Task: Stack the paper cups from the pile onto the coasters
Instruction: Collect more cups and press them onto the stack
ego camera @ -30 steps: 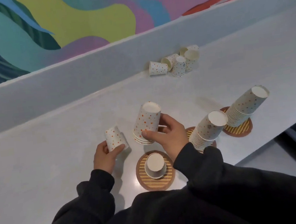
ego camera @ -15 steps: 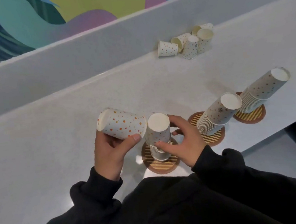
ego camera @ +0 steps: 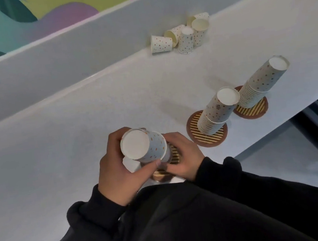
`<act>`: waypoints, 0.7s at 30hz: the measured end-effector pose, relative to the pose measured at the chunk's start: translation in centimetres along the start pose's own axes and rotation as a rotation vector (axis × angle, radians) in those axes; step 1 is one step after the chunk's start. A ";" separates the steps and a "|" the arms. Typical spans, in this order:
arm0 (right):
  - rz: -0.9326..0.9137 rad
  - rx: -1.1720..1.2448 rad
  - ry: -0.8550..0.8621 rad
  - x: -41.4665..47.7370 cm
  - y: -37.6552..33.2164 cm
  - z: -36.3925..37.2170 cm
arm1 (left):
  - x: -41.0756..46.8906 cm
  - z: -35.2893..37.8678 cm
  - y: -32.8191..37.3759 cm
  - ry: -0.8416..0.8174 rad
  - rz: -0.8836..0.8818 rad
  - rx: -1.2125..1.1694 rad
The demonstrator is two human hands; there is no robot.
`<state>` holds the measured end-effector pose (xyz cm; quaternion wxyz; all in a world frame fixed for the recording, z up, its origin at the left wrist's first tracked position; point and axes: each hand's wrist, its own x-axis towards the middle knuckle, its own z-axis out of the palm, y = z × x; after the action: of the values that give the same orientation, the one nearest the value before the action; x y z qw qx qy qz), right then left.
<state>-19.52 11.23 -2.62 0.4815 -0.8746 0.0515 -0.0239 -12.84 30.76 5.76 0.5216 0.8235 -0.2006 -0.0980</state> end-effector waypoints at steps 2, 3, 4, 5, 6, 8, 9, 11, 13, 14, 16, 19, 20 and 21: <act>0.011 0.004 -0.014 -0.1 0.8 0.4 | -0.1 0.7 -0.5 -0.034 0.005 0.073; 0.014 0.001 -0.021 0.0 1.2 0.6 | -0.1 1.1 -0.9 -0.044 0.001 0.091; 0.026 -0.001 -0.032 0.0 1.6 0.8 | -0.1 1.4 -1.3 -0.053 -0.003 0.104; 0.050 -0.002 -0.045 0.0 2.0 0.9 | -0.1 1.8 -1.7 -0.063 -0.008 0.116; 0.069 -0.001 -0.053 -0.1 2.3 1.0 | -0.1 2.2 -2.1 -0.071 -0.015 0.127; 0.084 0.001 -0.054 -0.2 3.1 1.3 | 0.1 2.8 -3.1 -0.083 -0.029 0.149; 0.091 0.009 -0.053 -0.2 3.2 1.3 | 0.1 3.0 -3.6 -0.089 -0.040 0.155; 0.101 0.021 -0.061 -0.4 3.6 1.4 | 0.2 3.4 -4.5 -0.102 -0.066 0.162; 0.110 0.003 -0.085 -0.4 4.2 1.7 | 0.2 3.7 -5.4 -0.128 -0.091 0.173; 0.122 -0.013 -0.095 -0.3 4.7 1.9 | 0.3 3.8 -5.9 -0.146 -0.103 0.183; 0.136 -0.031 -0.112 -0.2 5.3 2.3 | 0.3 4.1 -6.6 -0.174 -0.132 0.197; 0.138 -0.030 -0.122 0.1 5.6 2.3 | 0.7 4.3 -7.2 -0.196 -0.165 0.209; 0.140 -0.030 -0.126 0.2 5.5 2.2 | 0.8 4.4 -7.2 -0.206 -0.165 0.217; 0.142 -0.030 -0.131 0.2 5.3 2.1 | 0.9 4.4 -7.4 -0.220 -0.163 0.223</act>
<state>-19.44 10.19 -8.25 0.4712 -0.8755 0.0821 0.0684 -11.99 29.48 -2.74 0.3923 0.8741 -0.1983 -0.2066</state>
